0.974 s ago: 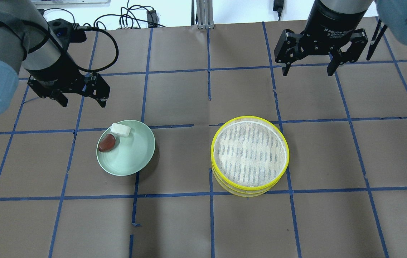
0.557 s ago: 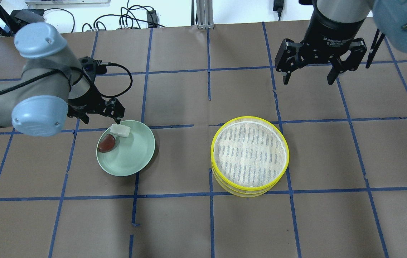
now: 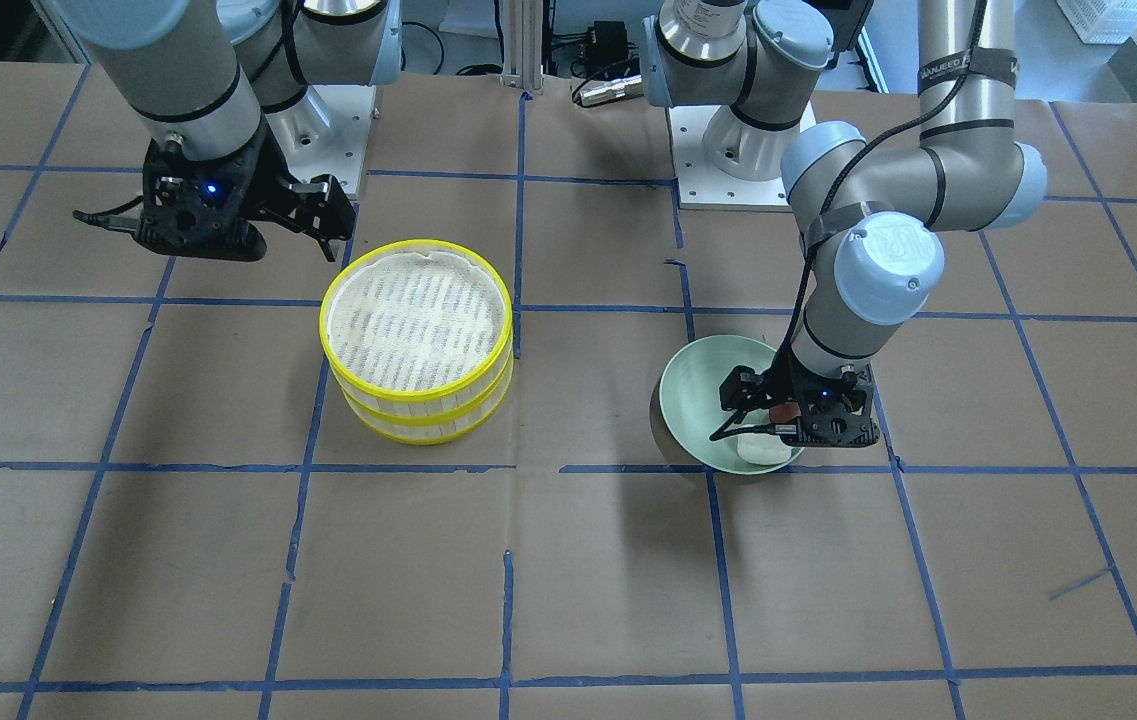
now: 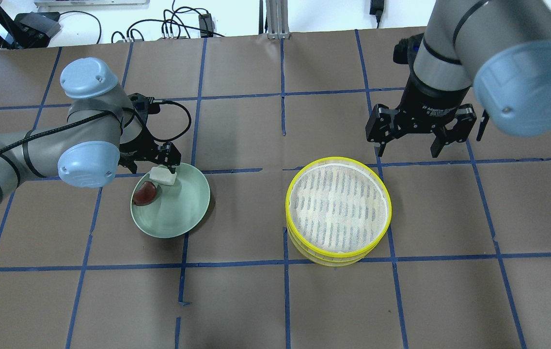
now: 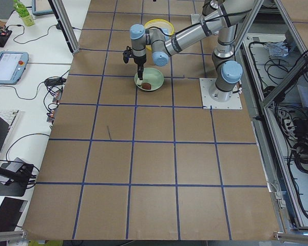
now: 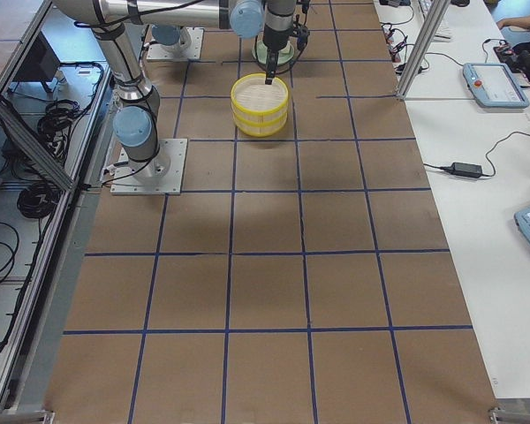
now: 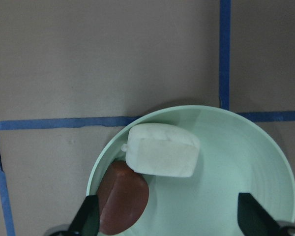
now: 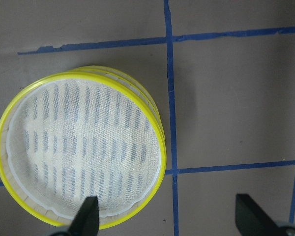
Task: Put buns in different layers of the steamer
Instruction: 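Grasp the white bun with the left gripper while the right reaches the steamer rim, then lift the white bun with the left gripper while the right lifts the top tier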
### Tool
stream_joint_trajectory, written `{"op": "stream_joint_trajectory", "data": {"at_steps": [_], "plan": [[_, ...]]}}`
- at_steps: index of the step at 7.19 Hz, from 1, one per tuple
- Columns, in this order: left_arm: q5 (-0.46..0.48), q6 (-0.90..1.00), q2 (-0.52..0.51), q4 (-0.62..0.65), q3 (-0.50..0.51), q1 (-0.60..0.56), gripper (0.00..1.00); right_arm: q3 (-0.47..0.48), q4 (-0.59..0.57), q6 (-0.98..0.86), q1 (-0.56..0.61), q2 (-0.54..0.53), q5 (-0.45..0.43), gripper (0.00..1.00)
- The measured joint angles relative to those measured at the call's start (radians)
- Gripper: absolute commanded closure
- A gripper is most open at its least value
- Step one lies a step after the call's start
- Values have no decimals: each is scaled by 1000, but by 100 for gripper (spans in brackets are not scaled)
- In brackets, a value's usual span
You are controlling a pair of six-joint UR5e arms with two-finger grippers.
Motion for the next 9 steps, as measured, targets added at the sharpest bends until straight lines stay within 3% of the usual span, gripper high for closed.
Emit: {"op": "stream_joint_trajectory", "data": {"at_steps": [2,3,4,5,6,7,8,9], "plan": [[-1,1,-42,46,3,0,0,204,-275,-5,1,-2,-9,6],[-2,0,-57,61,3,0,3,274,-373,-6,3,-1,-10,15],[-3,0,-71,81,4,0,5,309,-420,-5,4,1,-10,18],[-7,0,-81,100,4,0,21,323,-436,-5,5,5,-10,18],[-11,0,-87,115,3,0,47,330,-442,-8,4,12,-8,22],[-13,-10,-89,121,-1,0,60,334,-445,-17,1,21,-6,22],[-13,-39,-89,122,-7,-1,87,336,-446,-25,-1,29,-5,26],[-13,-70,-89,121,-11,-2,98,336,-447,-29,-1,33,-5,38]]}}
